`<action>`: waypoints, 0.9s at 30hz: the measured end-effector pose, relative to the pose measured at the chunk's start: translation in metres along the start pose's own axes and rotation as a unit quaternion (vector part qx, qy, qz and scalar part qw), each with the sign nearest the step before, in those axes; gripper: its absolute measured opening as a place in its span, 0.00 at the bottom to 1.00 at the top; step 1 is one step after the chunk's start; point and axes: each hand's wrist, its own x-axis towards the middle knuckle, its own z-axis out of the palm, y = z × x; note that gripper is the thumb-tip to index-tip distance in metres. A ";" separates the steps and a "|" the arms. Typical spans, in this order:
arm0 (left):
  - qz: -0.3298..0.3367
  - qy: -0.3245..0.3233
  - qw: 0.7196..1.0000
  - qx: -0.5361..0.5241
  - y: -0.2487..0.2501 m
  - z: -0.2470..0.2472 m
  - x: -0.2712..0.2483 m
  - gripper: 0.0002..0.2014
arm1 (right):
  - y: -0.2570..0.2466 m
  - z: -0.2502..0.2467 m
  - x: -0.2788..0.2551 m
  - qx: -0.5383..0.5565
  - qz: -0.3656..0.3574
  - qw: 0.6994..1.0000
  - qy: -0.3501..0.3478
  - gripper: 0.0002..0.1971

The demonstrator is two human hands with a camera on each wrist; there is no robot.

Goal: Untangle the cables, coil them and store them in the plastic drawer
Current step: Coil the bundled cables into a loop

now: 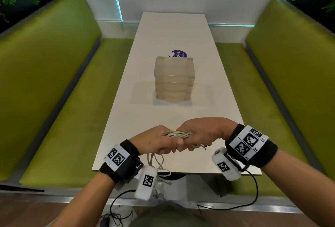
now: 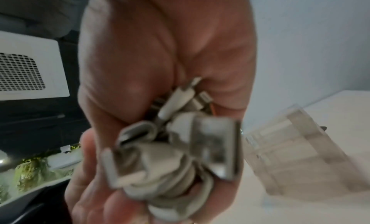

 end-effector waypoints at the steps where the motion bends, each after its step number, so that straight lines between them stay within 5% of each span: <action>1: 0.007 0.000 1.000 0.001 0.001 -0.001 0.002 0.24 | 0.001 0.001 0.000 0.002 0.002 1.000 0.006 0.06; 13: 0.013 -0.002 1.000 0.022 -0.005 -0.006 0.014 0.21 | 0.013 0.003 0.000 0.024 0.001 0.999 0.042 0.07; 17: 0.045 -0.016 0.999 -0.001 0.000 -0.007 0.014 0.29 | 0.011 -0.003 -0.001 -0.045 0.012 0.996 0.071 0.07; 21: 0.104 0.030 0.987 -0.118 -0.016 -0.009 0.012 0.42 | 0.002 -0.027 -0.013 -0.091 -0.019 0.985 0.142 0.05; 27: 0.105 0.064 0.920 -0.371 -0.028 0.008 0.014 0.37 | -0.006 -0.056 -0.032 -0.073 -0.022 0.972 0.221 0.06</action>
